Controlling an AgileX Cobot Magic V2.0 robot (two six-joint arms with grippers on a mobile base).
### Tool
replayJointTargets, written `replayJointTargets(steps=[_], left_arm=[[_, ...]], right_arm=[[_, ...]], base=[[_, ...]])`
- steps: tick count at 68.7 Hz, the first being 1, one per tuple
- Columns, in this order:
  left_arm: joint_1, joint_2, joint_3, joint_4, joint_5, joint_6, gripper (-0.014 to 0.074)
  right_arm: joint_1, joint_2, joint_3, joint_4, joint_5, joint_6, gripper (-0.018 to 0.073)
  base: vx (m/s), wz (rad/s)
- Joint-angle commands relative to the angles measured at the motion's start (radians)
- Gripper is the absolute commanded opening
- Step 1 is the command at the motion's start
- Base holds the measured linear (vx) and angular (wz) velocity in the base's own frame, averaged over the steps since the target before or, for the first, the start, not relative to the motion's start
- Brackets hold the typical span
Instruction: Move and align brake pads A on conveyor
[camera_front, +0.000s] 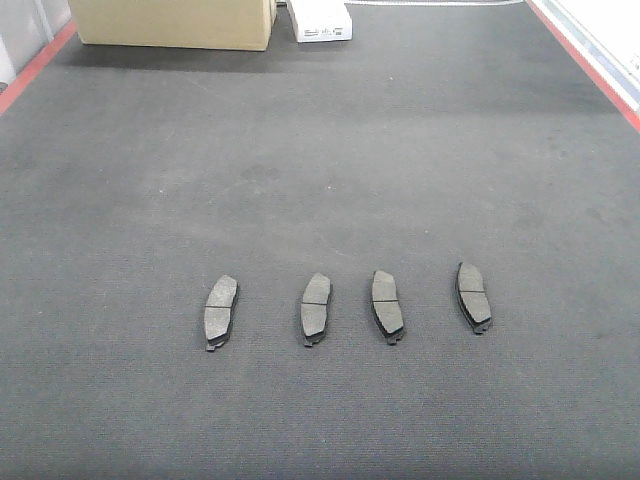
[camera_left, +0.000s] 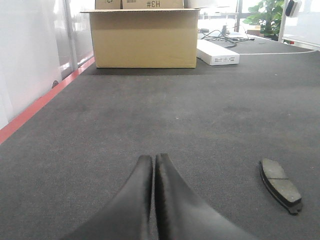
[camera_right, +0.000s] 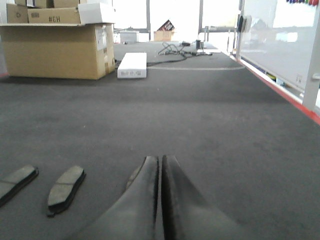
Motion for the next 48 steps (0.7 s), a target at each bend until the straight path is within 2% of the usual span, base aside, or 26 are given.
replayJointTargets(steps=[1,48], left_arm=[[0.002,-0.014,-0.019,0.0,-0.07,-0.005,-0.0006],[0.002,-0.014,-0.019,0.0,-0.07,-0.005,-0.0006]], right_arm=[[-0.006,-0.013,0.019,0.005,-0.051,-0.009,-0.0003],[-0.005,-0.013,0.019,0.005,-0.051,-0.01,-0.0003]], base=[[0.0,0.0],[0.0,0.0]])
